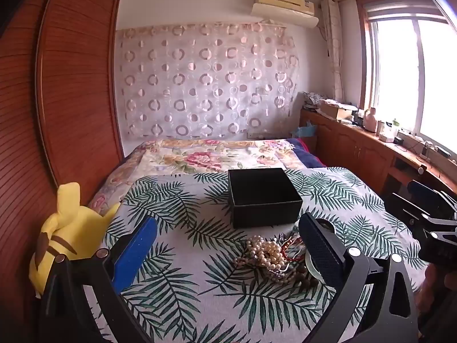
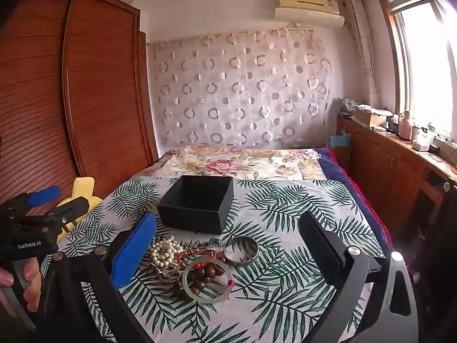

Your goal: Organize jewelry

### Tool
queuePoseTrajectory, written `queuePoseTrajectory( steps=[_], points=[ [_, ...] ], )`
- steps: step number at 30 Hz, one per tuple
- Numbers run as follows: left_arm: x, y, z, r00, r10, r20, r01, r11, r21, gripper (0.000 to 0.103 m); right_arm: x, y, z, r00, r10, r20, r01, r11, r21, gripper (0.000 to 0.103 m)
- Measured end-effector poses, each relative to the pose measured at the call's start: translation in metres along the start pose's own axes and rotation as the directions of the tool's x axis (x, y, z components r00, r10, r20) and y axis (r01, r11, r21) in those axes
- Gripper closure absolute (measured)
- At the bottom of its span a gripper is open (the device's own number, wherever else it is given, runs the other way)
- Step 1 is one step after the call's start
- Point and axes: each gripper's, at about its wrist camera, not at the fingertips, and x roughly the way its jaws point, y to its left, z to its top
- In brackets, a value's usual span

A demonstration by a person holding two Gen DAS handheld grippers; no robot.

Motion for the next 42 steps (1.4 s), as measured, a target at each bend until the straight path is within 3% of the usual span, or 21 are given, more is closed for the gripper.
queuePoseTrajectory(
  steps=[42],
  points=[
    [-0.004, -0.001, 0.004, 1.000, 0.002, 0.011, -0.002, 1.000, 0.002, 0.007, -0.006, 0.008, 0.006, 1.000, 0.011, 0.004, -0.011, 1.000, 0.015, 0.002]
  ],
)
